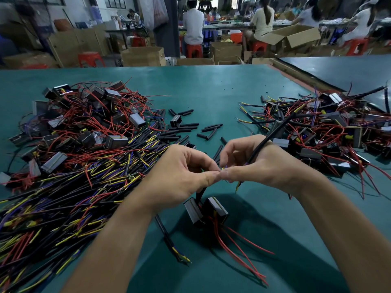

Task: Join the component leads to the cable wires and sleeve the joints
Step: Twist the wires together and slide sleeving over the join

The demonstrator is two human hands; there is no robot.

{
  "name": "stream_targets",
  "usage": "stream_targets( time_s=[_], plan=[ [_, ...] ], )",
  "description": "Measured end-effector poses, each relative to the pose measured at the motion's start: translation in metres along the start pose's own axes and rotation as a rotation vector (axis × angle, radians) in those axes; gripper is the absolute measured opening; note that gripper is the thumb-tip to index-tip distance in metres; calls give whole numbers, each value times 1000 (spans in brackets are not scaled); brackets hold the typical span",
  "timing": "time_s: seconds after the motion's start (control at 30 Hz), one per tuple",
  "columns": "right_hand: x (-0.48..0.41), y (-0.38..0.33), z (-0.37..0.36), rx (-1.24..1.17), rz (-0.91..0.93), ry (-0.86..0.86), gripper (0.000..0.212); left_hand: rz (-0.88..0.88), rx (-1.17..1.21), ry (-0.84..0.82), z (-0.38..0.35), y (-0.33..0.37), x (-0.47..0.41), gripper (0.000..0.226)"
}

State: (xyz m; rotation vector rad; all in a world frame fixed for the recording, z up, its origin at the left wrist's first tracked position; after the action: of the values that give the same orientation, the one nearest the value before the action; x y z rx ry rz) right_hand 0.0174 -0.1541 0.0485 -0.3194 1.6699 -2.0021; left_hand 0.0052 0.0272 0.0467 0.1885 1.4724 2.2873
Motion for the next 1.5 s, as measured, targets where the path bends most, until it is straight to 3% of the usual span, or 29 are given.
stream_targets(
  time_s=[0.53, 0.67, 1.17, 1.3, 1.5],
  plan=[
    [1, -4, -3, 270, 76, 73, 13, 69, 40, 36, -1, -7, -3, 14],
    [0, 0, -1, 270, 0, 50, 12, 21, -23, 41, -1, -7, -3, 15],
    [6, 5, 2, -170, -469, -146, 24, -204, -209, 31, -5, -6, -1, 16],
    [6, 4, 1, -218, -460, -130, 16, -194, -247, 50, -7, -6, -2, 13],
    [3, 4, 0, -88, -342, -53, 24, -201, -291, 91, -5, -5, -2, 15]
  ],
)
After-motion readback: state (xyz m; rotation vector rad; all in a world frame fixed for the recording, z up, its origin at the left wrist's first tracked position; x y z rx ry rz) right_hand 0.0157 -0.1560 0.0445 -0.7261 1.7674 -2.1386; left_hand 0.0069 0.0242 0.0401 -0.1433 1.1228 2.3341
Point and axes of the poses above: each hand's wrist, its own x-axis away from the middle knuckle, its own z-axis out of the back of the hand, y = z × x, the point moved 2 cm from there along -x, towards the middle knuckle, and after that the axes turned 7 degrees about -x, right-handed, at the moved point
